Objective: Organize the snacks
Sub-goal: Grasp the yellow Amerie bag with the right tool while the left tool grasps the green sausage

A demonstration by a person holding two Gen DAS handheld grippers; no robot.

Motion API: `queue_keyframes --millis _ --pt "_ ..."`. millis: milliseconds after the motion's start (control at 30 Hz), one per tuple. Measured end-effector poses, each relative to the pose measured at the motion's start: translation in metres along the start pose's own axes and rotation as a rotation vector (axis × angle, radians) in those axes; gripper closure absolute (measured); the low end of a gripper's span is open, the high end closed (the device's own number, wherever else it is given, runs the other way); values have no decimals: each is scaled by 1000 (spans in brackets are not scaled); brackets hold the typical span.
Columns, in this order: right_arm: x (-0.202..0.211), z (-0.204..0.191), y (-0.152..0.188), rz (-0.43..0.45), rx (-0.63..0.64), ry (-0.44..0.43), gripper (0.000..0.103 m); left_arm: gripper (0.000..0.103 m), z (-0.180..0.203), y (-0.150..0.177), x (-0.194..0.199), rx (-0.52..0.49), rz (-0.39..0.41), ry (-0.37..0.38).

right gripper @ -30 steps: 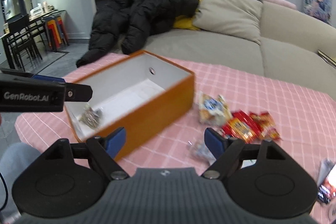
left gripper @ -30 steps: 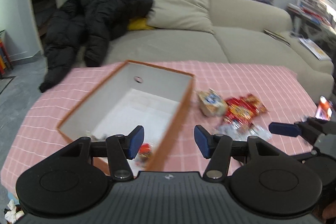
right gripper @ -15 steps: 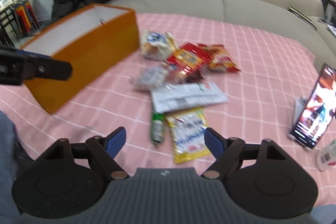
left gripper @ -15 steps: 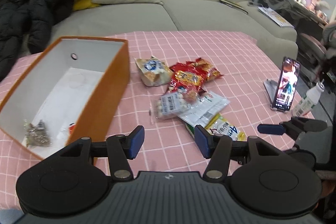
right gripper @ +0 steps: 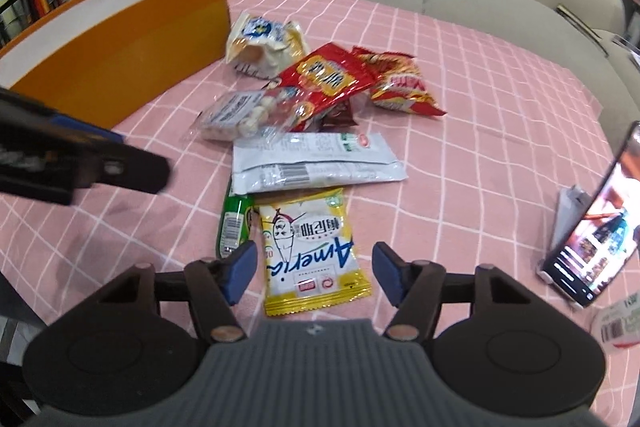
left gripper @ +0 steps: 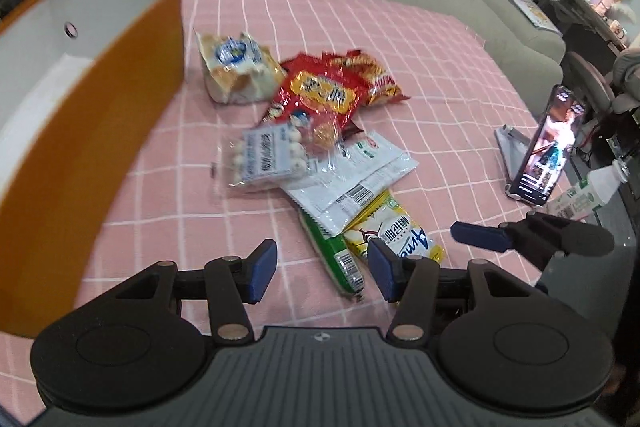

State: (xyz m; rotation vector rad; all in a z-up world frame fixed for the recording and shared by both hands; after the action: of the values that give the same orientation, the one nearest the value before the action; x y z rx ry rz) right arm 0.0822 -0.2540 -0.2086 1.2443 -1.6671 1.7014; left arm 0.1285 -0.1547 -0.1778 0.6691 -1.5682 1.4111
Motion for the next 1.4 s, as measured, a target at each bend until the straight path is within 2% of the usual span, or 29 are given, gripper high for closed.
queue_keyframes --millis 167,367,467,533,667,933,1000,1100,1133,1200,1267,1400 --pt "-15 3 0 -25 26 -9 37 41 6 3 -35 15 -77 -46" --pt "-28 6 0 -43 28 -24 38 42 13 11 -58 47 -142 -30" --pt "-32 4 2 -50 33 -26 44 44 15 10 -63 41 -136 -42" --pt "-34 5 3 -58 46 -13 46 50 14 8 -64 26 -134 -58" --pt "-32 4 2 -56 44 -17 51 78 10 10 -62 21 -162 -41" --pt "-31 -12 2 -51 31 -64 52 78 -32 28 -48 -35 -194 -174" --pt "-31 -14 2 -48 33 -68 51 78 -43 31 -45 -44 -194 -180" --pt "-31 -14 1 -46 31 -74 47 77 -49 34 -43 -53 -187 -150" --pt "-31 -13 1 -42 30 -78 45 75 -50 33 -42 -54 -172 -145" --pt "-30 -14 0 -34 35 -90 35 54 -50 28 -40 -57 -135 -150" --pt "-31 -15 0 -36 52 -95 31 45 -47 23 -39 -53 -99 -150" --pt "-37 -15 1 -50 76 -74 34 46 -41 24 -47 -99 -128 -190"
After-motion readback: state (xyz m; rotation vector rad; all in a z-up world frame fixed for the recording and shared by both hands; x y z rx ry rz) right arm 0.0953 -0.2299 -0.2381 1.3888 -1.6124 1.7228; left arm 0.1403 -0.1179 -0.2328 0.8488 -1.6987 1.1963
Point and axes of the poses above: each gripper's, at about its wrist camera, not at the fingertips, and x roughly against the way its jaws point, z to its right, y to its underside, the point moved 9 cm from there along -x, roughly the way its jaws point, and after that the axes turned 12 degrees about -y, right-handed, at the moved point
